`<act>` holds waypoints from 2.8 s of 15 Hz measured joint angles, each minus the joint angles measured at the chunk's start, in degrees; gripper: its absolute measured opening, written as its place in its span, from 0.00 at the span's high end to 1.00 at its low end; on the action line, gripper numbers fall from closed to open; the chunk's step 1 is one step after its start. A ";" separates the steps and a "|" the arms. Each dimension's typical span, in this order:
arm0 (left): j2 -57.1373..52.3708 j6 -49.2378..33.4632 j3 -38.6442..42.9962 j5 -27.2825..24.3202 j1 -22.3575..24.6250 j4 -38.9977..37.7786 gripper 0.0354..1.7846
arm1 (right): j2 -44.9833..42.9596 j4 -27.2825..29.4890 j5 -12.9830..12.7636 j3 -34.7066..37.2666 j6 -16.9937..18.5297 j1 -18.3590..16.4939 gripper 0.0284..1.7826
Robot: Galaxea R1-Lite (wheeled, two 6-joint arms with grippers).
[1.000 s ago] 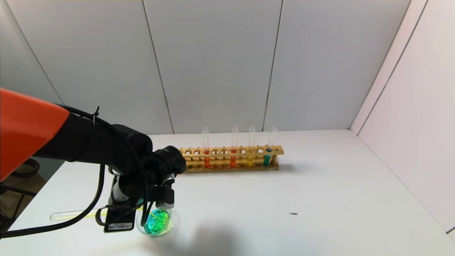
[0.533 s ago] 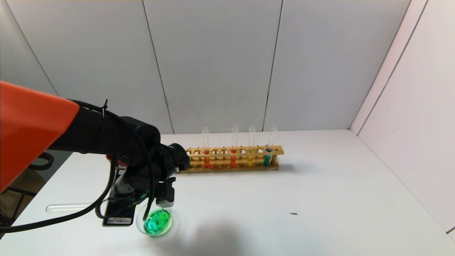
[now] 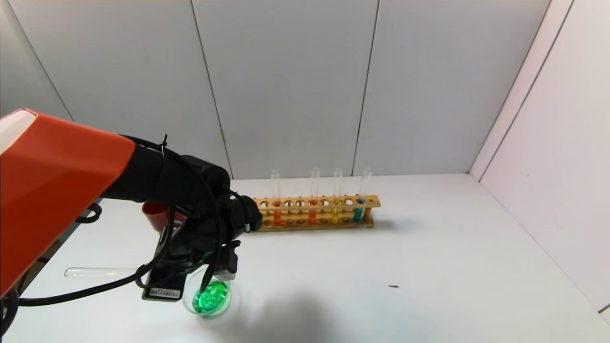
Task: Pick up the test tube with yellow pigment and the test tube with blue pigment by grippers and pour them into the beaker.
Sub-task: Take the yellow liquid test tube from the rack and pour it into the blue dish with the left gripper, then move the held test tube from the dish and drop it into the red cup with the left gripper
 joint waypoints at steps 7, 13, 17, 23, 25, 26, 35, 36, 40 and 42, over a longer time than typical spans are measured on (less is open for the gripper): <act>3.78 -0.65 -3.83 0.45 -2.36 3.08 0.84 | 0.00 0.00 -0.02 0.00 -0.02 0.00 0.05; 5.23 -0.72 -5.50 0.54 -3.04 5.32 0.84 | 0.00 0.00 0.00 0.00 0.00 0.00 0.05; 5.25 -0.72 -6.06 0.50 -3.13 5.84 0.84 | 0.00 0.00 0.00 -0.05 0.00 0.00 0.05; 5.10 -0.78 -7.05 0.54 -3.69 7.22 0.84 | 0.00 0.00 0.00 -0.05 0.00 0.00 0.05; 5.38 -1.11 -6.97 0.54 -4.07 7.35 0.84 | 0.00 0.00 0.00 -0.02 0.00 0.00 0.05; 5.47 -1.19 -7.29 0.56 -4.33 7.39 0.84 | 0.00 0.00 0.00 -0.02 0.00 0.00 0.05; 2.30 -3.95 -7.13 -1.07 -4.82 7.41 0.84 | 0.00 0.00 -0.05 -0.02 0.00 0.00 0.05; 1.49 -6.86 -7.16 -1.49 -4.83 6.62 0.84 | 0.00 0.00 -0.02 -0.02 0.00 0.00 0.05; -3.56 -21.31 -6.25 -5.07 -4.93 5.92 0.84 | 0.00 0.00 0.00 -0.02 0.00 0.00 0.05; -8.36 -26.03 -4.44 -7.07 -4.88 4.24 0.84 | 0.00 0.00 0.00 -0.02 0.00 0.00 0.05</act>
